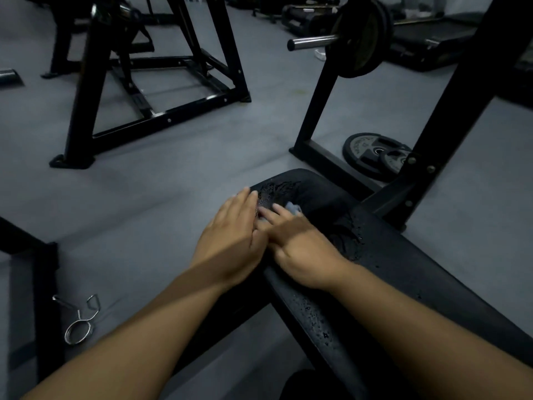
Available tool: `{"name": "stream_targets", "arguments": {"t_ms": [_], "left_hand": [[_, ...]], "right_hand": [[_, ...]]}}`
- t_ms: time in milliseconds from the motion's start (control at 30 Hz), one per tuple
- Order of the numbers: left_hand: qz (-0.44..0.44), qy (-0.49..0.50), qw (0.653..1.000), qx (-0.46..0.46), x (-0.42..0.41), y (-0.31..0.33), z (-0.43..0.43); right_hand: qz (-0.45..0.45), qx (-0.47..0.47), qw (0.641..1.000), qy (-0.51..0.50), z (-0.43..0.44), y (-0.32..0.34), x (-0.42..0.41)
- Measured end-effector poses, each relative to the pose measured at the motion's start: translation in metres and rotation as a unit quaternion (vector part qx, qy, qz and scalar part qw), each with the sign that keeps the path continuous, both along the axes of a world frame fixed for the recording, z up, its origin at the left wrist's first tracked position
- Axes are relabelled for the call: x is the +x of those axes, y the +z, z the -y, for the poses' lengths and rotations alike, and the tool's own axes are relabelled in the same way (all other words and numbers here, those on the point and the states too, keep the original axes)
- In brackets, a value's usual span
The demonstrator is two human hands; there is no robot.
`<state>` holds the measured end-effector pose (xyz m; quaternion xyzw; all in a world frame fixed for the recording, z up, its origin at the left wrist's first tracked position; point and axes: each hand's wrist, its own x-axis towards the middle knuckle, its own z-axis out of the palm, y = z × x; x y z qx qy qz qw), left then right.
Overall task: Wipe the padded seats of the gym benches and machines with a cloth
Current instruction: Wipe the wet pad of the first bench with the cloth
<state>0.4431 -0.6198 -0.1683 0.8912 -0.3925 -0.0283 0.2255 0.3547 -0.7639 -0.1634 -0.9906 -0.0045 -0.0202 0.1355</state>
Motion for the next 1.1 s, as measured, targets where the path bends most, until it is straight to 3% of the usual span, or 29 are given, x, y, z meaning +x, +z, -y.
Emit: {"name": "stream_targets", "arguments": {"t_ms": [67, 200, 233, 300, 400, 467, 533, 600, 667, 767, 900, 1000, 1100], "left_hand": [[-0.012, 0.003, 1.000, 0.019, 0.006, 0.005, -0.004], [-0.032, -0.004, 0.999, 0.044, 0.004, 0.004, 0.000], [-0.035, -0.006, 0.998, 0.043, 0.004, 0.002, 0.002], [-0.041, -0.011, 0.998, 0.034, 0.004, 0.002, 0.003], [-0.045, -0.038, 0.998, 0.015, 0.006, 0.007, 0.003], [-0.033, -0.059, 0.998, 0.019, 0.003, 0.010, 0.002], [-0.016, -0.070, 0.997, 0.026, -0.001, 0.010, 0.003], [-0.009, -0.069, 0.997, 0.033, -0.003, 0.009, 0.004], [-0.012, -0.065, 0.997, 0.028, -0.005, 0.008, 0.006], [-0.007, -0.074, 0.997, 0.000, -0.007, 0.012, 0.008], [-0.010, -0.070, 0.997, -0.013, -0.014, 0.019, 0.010], [-0.040, -0.060, 0.997, -0.016, -0.017, 0.029, 0.008], [-0.147, -0.115, 0.977, -0.099, -0.023, 0.041, 0.001]], "right_hand": [[0.001, 0.014, 1.000, -0.010, 0.026, 0.003, -0.016], [-0.058, -0.078, 0.976, -0.193, 0.041, 0.000, 0.034], [-0.063, -0.088, 0.974, -0.198, 0.028, 0.001, 0.042], [-0.038, -0.101, 0.988, -0.113, -0.002, -0.001, 0.028], [-0.022, -0.025, 0.999, -0.012, -0.009, 0.003, -0.043], [-0.033, 0.005, 0.999, -0.031, 0.016, 0.005, -0.063], [-0.048, -0.028, 0.994, -0.098, 0.038, 0.004, -0.050], [-0.048, -0.055, 0.983, -0.166, 0.034, 0.001, -0.023], [-0.037, -0.048, 0.984, -0.168, 0.015, 0.000, -0.016], [0.019, 0.057, 0.988, -0.142, 0.004, 0.004, -0.038], [0.103, 0.172, 0.961, -0.193, 0.011, 0.013, -0.039], [0.109, 0.317, 0.914, -0.228, 0.007, 0.034, -0.027], [0.083, 0.493, 0.831, -0.243, -0.001, 0.055, -0.022]]}}
